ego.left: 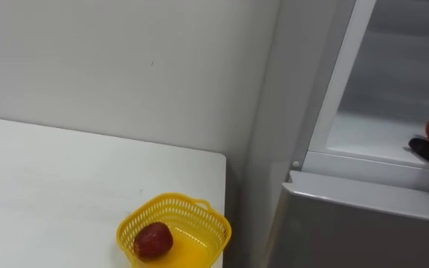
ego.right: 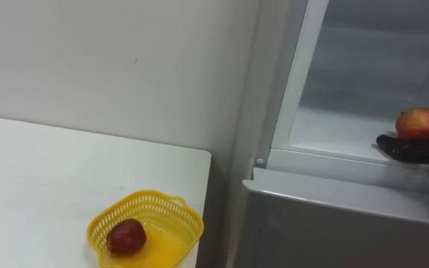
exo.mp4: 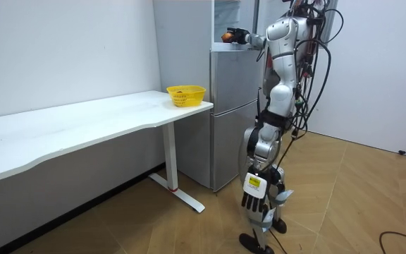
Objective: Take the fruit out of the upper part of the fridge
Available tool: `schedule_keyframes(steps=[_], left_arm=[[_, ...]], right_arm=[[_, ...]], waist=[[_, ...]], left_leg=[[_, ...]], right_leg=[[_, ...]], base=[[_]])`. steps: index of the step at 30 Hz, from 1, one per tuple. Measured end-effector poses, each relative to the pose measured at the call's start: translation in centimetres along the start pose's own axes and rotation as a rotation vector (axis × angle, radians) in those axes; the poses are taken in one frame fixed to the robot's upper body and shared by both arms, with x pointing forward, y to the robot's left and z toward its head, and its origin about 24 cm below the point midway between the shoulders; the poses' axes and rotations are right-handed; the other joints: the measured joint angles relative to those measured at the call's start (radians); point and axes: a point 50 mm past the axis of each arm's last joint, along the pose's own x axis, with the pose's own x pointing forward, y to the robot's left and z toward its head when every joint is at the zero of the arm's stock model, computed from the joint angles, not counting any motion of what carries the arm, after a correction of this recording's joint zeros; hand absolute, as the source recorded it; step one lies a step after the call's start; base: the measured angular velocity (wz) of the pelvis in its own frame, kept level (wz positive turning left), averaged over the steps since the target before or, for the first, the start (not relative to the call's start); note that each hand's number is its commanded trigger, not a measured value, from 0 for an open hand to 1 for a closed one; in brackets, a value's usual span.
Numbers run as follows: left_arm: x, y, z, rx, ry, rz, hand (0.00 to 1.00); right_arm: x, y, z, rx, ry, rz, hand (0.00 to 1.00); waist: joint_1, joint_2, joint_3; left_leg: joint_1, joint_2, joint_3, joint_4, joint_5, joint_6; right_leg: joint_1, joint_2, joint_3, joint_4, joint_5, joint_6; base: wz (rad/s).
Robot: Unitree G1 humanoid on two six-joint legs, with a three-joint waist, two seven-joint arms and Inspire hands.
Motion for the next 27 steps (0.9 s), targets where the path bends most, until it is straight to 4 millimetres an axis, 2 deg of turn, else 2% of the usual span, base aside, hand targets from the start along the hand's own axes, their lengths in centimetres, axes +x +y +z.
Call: schedule_keyframes(steps=[1,2,3,23,27], left_arm=[[0.0,0.01,-0.02,-0.001,0.002,0.0,0.0],[0.0,0.01,-0.03,-0.001,0.003,0.0,0.0],[-0.01,0.03,-0.06,-0.002,0.006,0.0,0.0],[0.02,0.22,0.39,0.002,-0.003,0.009,0.0],[0.05,0.16,0.51,0.011,-0.004,0.013,0.0]], right_arm=[[0.0,0.0,0.0,0.0,0.0,0.002,0.43],[0.0,-0.01,0.01,-0.001,0.0,0.003,0.96],[0.01,-0.04,0.03,-0.002,0.0,0.007,1.0],[0.97,-0.04,0.53,-0.046,0.032,0.023,1.0],[0.98,0.04,0.59,-0.045,0.029,0.034,1.0]], waist=[[0.0,0.0,0.0],[0.0,0.0,0.0001],[0.0,0.001,0.0004],[0.002,0.0,0.0007],[0.003,-0.004,0.0043]], left_leg=[[0.0,0.0,0.0,0.0,0.0,0.0],[0.0,0.0,0.0,0.0,0.0,0.0],[0.0,0.0,0.0,0.0,0.0,0.0],[0.001,0.001,-0.006,-0.002,0.0,0.0],[0.0,0.001,-0.007,-0.001,0.0,0.0]], right_leg=[[0.0,0.0,0.0,0.0,0.0,0.0],[0.0,0.0,0.0,0.0,0.0,0.0],[0.0,0.0,0.0,0.0,0.0,0.0],[0.001,0.002,0.001,0.001,0.0,0.0],[0.002,0.001,-0.001,0.0,0.0,0.0]], base=[[0.0],[0.0],[0.0],[0.01],[0.0]])
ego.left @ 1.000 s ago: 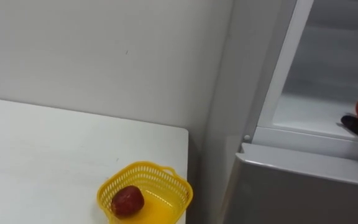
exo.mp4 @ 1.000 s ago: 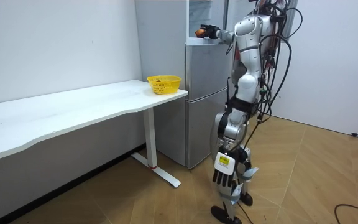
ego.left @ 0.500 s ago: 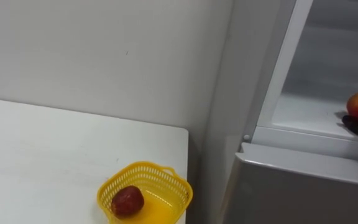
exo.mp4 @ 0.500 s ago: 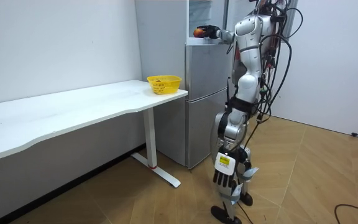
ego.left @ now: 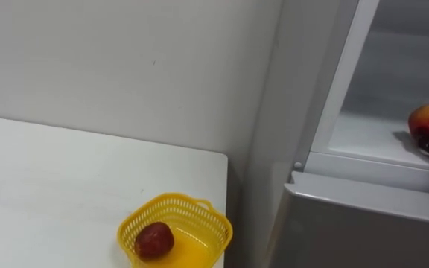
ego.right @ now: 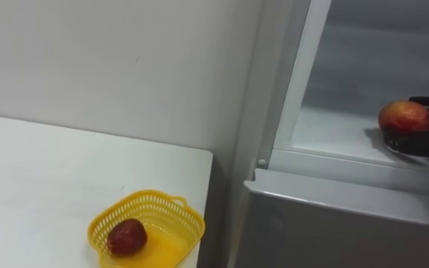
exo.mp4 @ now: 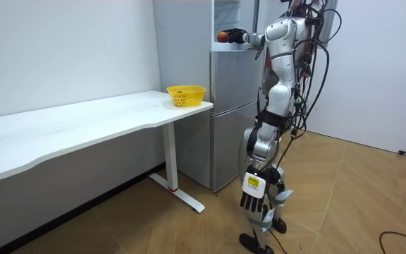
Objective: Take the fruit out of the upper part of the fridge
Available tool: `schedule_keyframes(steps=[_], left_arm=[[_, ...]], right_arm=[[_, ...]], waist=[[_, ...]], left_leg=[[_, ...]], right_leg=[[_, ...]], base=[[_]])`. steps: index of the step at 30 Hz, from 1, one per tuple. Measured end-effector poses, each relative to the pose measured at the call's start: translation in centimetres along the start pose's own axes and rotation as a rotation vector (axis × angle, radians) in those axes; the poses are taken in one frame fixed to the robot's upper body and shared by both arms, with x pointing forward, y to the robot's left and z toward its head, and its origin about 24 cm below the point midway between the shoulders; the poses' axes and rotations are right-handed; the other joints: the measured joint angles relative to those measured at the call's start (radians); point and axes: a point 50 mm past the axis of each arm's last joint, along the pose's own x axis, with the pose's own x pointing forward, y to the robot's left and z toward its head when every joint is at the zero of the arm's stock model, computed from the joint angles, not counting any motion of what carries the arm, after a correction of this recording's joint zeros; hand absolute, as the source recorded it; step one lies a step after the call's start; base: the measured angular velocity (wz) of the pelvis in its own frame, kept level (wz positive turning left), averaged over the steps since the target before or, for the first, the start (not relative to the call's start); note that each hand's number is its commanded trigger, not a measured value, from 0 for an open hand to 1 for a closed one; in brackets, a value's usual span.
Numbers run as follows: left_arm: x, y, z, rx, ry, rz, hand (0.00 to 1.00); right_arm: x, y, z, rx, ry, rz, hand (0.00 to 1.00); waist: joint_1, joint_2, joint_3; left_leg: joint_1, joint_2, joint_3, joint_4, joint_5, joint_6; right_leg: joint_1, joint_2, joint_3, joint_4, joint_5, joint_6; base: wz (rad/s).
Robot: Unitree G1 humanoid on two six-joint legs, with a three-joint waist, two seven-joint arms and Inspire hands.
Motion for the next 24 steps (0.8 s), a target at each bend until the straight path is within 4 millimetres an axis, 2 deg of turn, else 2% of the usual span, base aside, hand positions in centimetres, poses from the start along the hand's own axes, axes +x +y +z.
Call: schedule_keyframes(steps=[5,11,16,18,19,24], left_arm=[[0.0,0.0,0.0,0.0,0.001,-0.002,0.0],[0.1,0.0,0.6,0.0,-0.013,-0.001,0.0],[0.2,-0.3,0.9,-0.03,-0.026,0.014,0.0],[0.2,-0.4,1.0,-0.022,-0.029,0.02,0.0],[0.2,-0.5,1.1,-0.016,-0.03,0.026,0.0],[0.4,-1.7,0.9,-0.012,-0.024,0.022,0.0]], right_arm=[[0.0,0.0,0.1,0.003,-0.005,0.0,1.0],[-0.2,1.6,1.7,0.008,-0.076,0.054,1.0],[-2.5,3.7,2.9,-0.013,-0.197,0.121,1.0],[-3.3,4.6,3.5,0.005,-0.242,0.145,1.0],[-3.7,5.1,3.7,0.017,-0.268,0.147,1.0],[-6.5,7.5,3.7,0.091,-0.336,0.186,1.0]], waist=[[0.005,-0.001,0.0013],[0.005,0.016,0.0105],[0.018,0.038,-0.0033],[0.019,0.043,-0.003],[0.017,0.049,0.0002],[0.02,0.068,0.0001]], left_leg=[[-0.001,0.0,0.001,0.001,0.0,0.0],[0.0,0.002,0.013,0.0,0.0,0.0],[-0.001,0.002,0.019,0.0,0.0,0.0],[0.0,0.002,0.017,0.0,0.0,0.0],[0.0,0.002,0.017,0.001,0.0,0.0],[0.005,0.002,0.023,0.001,0.0,0.0]], right_leg=[[0.0,0.0,0.0,0.0,0.0,0.0],[-0.005,0.0,0.002,0.002,0.0,0.0],[-0.015,-0.001,0.008,0.007,0.0,0.0],[-0.013,0.0,0.008,0.007,0.0,0.0],[-0.012,0.0,0.008,0.005,0.0,0.0],[-0.01,0.001,0.025,0.005,0.001,0.0]], base=[[0.0],[-0.05],[-0.05],[0.03],[0.0],[-0.03]])
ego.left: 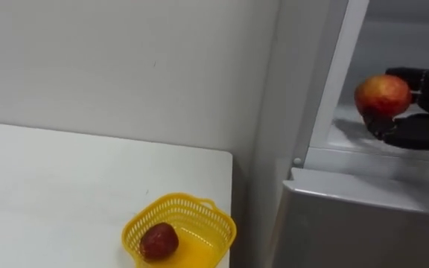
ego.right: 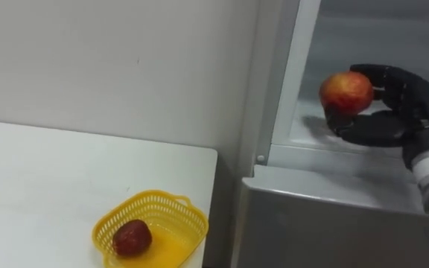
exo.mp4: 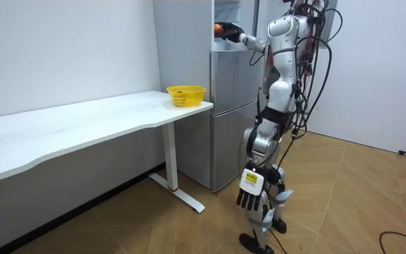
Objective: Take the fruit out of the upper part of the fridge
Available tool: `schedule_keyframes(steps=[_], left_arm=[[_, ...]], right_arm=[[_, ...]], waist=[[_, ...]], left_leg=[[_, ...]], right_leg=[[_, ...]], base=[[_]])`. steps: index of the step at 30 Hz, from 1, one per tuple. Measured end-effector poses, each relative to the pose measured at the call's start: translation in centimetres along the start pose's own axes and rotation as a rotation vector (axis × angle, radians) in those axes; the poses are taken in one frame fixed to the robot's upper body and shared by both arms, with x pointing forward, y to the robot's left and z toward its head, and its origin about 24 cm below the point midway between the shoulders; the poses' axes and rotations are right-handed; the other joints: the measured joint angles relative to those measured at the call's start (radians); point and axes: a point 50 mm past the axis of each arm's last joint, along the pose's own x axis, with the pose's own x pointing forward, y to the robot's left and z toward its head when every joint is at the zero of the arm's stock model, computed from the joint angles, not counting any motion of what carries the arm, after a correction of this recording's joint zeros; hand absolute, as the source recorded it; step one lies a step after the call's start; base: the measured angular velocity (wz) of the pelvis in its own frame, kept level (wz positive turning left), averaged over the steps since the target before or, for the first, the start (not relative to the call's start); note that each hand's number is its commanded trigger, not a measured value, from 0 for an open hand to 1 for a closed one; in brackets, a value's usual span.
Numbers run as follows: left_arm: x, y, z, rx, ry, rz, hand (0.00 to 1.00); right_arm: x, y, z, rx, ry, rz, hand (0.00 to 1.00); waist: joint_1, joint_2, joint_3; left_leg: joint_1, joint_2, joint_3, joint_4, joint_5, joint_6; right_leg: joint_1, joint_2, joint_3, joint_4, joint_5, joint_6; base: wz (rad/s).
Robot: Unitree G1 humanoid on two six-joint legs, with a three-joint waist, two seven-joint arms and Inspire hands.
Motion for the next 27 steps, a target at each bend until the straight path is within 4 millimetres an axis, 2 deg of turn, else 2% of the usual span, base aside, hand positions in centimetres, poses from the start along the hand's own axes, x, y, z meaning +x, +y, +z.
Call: schedule_keyframes(steps=[1,5,11,15,20,22,24,27], left_arm=[[0.0,-0.4,-0.1,-0.004,0.001,-0.006,0.0],[0.0,-0.6,0.0,-0.008,-0.004,-0.013,0.0],[0.1,-1.2,0.0,-0.021,-0.016,-0.028,0.0],[0.1,-1.4,0.0,-0.023,-0.029,-0.034,0.0],[0.2,-1.7,-0.1,-0.003,-0.029,-0.046,0.0],[0.3,-2.2,0.0,0.019,-0.026,-0.06,0.0],[0.3,-2.4,0.0,0.024,-0.03,-0.067,0.0],[0.3,-2.6,-0.3,0.031,-0.022,-0.075,0.0]], right_arm=[[-0.5,0.4,-0.1,0.009,-0.004,0.005,1.0],[-2.0,0.8,-0.1,-0.014,-0.017,-0.009,1.0],[-3.3,2.0,2.6,-0.009,-0.158,-0.014,1.0],[-4.5,2.1,3.9,-0.04,-0.253,-0.056,1.0],[-6.5,2.9,4.6,-0.093,-0.329,-0.055,1.0],[-7.2,3.4,4.8,-0.107,-0.365,-0.066,1.0],[-7.5,3.8,5.1,-0.143,-0.394,-0.063,1.0],[-7.8,4.7,5.6,-0.172,-0.444,-0.017,1.0]], waist=[[-0.001,0.006,0.0025],[-0.006,0.017,0.0029],[-0.036,0.027,0.0028],[-0.032,0.029,0.0031],[-0.032,0.032,0.0018],[-0.026,0.04,0.0002],[-0.02,0.046,-0.002],[-0.02,0.044,-0.0037]], left_leg=[[-0.002,0.0,0.003,0.0,0.0,0.0],[-0.005,0.002,0.007,-0.003,0.0,0.0],[-0.002,0.005,0.037,-0.011,0.0,0.0],[0.013,0.009,0.072,-0.02,0.0,0.0],[0.013,0.011,0.074,-0.025,0.0,0.0],[0.014,0.011,0.076,-0.025,0.0,0.0],[0.013,0.011,0.078,-0.025,0.0,0.0],[0.012,0.012,0.077,-0.025,0.0,0.0]], right_leg=[[0.0,-0.001,0.002,0.001,0.0,0.0],[-0.009,-0.001,0.007,0.009,0.0,0.0],[-0.021,0.002,0.031,0.012,0.0,0.0],[-0.02,0.005,0.052,0.012,0.001,0.0],[-0.025,0.007,0.054,0.014,0.001,0.0],[-0.026,0.007,0.056,0.014,0.001,0.0],[-0.029,0.007,0.059,0.017,0.001,0.0],[-0.028,0.008,0.058,0.017,0.001,0.0]], base=[[-0.07],[-0.04],[-0.13],[-0.18],[-0.03],[-0.02],[-0.02],[0.0]])
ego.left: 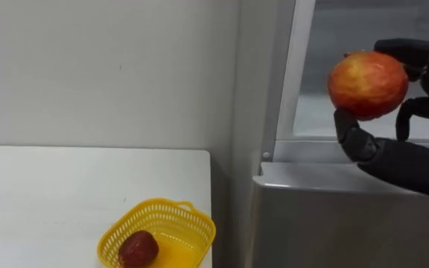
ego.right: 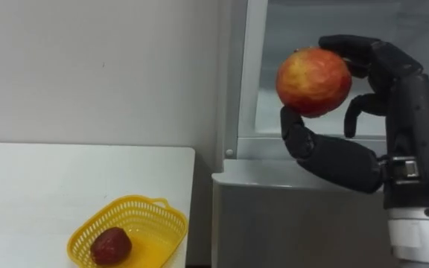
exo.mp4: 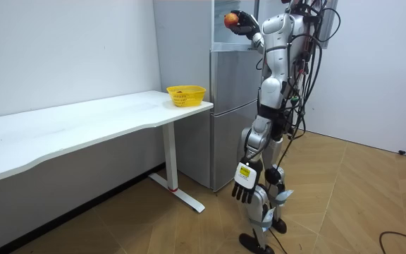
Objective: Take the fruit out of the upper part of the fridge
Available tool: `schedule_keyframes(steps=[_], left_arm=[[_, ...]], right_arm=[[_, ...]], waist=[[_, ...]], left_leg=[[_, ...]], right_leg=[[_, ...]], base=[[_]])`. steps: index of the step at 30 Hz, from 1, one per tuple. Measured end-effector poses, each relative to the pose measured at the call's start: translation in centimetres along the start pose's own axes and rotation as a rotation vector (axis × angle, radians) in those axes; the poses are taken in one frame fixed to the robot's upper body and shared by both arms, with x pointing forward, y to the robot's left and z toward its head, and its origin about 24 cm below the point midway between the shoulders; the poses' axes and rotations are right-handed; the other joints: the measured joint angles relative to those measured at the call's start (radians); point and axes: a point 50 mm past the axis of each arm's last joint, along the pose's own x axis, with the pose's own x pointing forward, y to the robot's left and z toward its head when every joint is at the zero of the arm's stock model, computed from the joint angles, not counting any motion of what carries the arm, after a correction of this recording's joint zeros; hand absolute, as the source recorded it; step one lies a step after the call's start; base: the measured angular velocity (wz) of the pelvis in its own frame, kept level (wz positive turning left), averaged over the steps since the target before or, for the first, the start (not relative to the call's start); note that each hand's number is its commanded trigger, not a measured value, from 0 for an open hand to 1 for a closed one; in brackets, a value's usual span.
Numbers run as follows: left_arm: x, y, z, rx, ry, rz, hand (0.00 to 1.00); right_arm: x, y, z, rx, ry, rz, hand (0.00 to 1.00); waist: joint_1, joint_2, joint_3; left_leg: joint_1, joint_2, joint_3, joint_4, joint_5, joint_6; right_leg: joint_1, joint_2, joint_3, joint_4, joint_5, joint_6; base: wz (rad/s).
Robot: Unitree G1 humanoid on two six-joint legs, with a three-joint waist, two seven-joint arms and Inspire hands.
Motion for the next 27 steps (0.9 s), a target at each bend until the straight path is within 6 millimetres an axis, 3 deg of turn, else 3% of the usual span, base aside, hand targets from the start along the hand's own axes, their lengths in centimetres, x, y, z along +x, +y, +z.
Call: schedule_keyframes(steps=[6,15,22,27], left_arm=[[0.2,-0.5,0.5,0.03,0.005,-0.038,0.0],[0.3,-0.7,1.8,0.051,-0.026,-0.069,0.0],[0.3,-0.7,2.2,0.045,-0.041,-0.083,0.0],[0.3,-0.6,2.5,0.042,-0.054,-0.102,0.0]], right_arm=[[-0.5,2.3,0.3,0.004,-0.019,0.18,1.0],[-1.1,4.7,0.6,-0.002,-0.035,0.364,1.0],[-0.7,5.8,0.8,0.014,-0.055,0.449,1.0],[-0.6,6.2,-0.4,-0.008,-0.015,0.488,1.0]], waist=[[0.019,-0.017,0.0067],[0.075,-0.022,0.007],[0.108,-0.04,0.0257],[0.124,-0.053,0.0212]], left_leg=[[-0.006,0.0,0.0,0.001,0.0,0.0],[-0.019,0.002,-0.008,0.001,0.0,-0.001],[-0.009,0.003,-0.016,0.001,0.0,-0.001],[-0.023,0.001,-0.025,0.002,0.0,-0.001]], right_leg=[[-0.009,0.001,0.003,-0.004,0.0,-0.001],[-0.016,0.001,-0.007,-0.004,0.002,-0.003],[-0.005,0.001,-0.017,-0.007,0.002,-0.003],[-0.011,-0.003,-0.027,-0.004,0.002,-0.003]], base=[[0.0],[0.01],[0.03],[0.05]])
